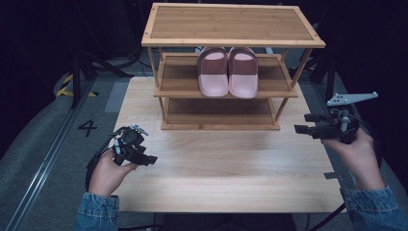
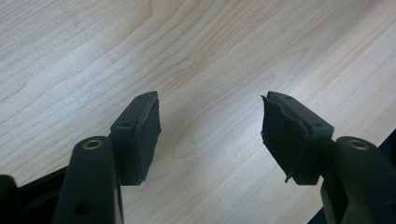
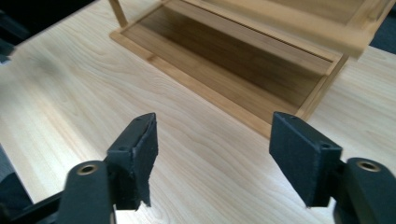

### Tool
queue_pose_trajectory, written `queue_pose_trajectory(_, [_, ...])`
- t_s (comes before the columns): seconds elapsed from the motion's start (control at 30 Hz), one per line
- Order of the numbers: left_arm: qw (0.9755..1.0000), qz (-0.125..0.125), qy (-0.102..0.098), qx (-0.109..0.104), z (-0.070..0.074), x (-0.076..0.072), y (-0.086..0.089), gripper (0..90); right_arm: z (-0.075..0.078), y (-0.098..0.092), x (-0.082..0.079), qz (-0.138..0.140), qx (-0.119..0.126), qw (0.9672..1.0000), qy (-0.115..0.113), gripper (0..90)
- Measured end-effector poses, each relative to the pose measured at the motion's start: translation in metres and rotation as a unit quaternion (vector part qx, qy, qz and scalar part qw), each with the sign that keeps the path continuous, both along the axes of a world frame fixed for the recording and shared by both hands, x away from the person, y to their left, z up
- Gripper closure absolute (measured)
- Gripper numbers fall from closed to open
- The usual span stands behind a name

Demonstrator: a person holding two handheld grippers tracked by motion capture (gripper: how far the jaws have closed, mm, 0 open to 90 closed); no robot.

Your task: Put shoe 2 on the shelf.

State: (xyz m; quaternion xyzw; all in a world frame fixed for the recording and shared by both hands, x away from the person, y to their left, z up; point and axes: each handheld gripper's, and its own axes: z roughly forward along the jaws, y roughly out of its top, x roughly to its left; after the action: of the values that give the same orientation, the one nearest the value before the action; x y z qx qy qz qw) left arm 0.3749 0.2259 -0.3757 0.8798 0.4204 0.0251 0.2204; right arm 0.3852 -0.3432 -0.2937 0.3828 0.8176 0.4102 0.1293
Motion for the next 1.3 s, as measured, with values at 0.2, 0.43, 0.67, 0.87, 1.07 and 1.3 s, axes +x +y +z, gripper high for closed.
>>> queue_pose_trajectory(0.2, [1.0000,0.005,0.004,-0.006,-0.005,0.002,0.000,37.2,-0.037,-0.016,-0.010,-0.006,0.014,0.9999,0.005,23.7])
queue_pose_trajectory(0.43, [1.0000,0.005,0.003,-0.005,-0.011,0.005,0.001,37.3,-0.074,-0.021,-0.005,-0.014,-0.018,0.9993,0.029,16.6])
queue_pose_trajectory(0.67, [0.9997,0.005,-0.021,-0.006,-0.015,0.007,0.000,37.8,-0.108,-0.027,0.002,-0.023,-0.047,0.9972,0.053,16.6])
queue_pose_trajectory(0.87, [0.9996,0.005,-0.028,-0.006,-0.023,0.008,-0.003,37.7,-0.130,-0.027,0.006,-0.031,-0.048,0.9965,0.062,16.7])
queue_pose_trajectory(1.07, [0.9995,0.002,-0.030,-0.009,-0.031,0.009,-0.006,37.9,-0.147,-0.027,0.011,-0.039,-0.059,0.9957,0.059,16.7])
queue_pose_trajectory(1.3, [0.9988,0.018,-0.045,-0.011,-0.041,0.010,-0.009,38.6,-0.165,-0.020,0.014,-0.041,-0.076,0.9949,0.053,16.2])
